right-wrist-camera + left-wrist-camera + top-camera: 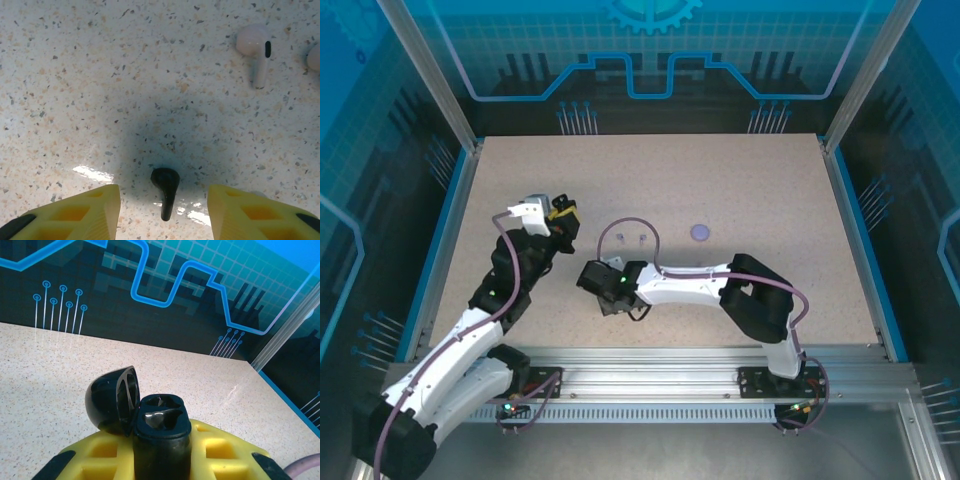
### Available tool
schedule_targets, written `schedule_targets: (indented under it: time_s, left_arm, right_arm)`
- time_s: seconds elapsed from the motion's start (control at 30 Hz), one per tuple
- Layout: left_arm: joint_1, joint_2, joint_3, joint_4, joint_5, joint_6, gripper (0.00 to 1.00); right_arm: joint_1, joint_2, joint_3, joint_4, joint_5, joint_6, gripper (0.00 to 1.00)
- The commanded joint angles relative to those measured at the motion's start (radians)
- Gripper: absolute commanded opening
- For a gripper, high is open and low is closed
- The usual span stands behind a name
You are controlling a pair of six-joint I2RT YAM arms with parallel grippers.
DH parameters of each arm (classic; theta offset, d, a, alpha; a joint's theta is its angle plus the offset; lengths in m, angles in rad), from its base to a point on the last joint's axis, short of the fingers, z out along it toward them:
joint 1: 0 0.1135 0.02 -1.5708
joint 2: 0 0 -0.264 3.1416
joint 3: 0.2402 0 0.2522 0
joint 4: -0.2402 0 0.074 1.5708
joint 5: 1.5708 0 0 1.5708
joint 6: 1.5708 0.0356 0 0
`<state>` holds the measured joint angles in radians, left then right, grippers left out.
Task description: Insert wireless bluetooth earbuds into charging case
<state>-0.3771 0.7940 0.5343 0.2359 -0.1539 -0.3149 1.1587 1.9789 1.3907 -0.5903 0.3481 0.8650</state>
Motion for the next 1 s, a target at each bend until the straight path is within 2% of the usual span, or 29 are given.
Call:
schedule_targets:
  time_s: [0.0, 0.27, 0.97]
  left_arm:
    - [-0.003, -0.019, 0.035, 0.0, -0.009, 0.014, 0.0]
    - [-0.004, -0.021, 0.033, 0.002, -0.009, 0.019, 0.0]
    - [-0.004, -0.023, 0.024, 0.01, -0.003, 0.02, 0.0]
  right_arm:
    - [-0.014, 0.031, 0.013, 0.001, -0.011, 0.023, 0.48]
    - [-0.015, 0.072, 0.042, -0.006, -0.018, 0.03, 0.42]
    - [-0.008, 0.112, 0.079, -0.059, 0.008, 0.074, 0.35]
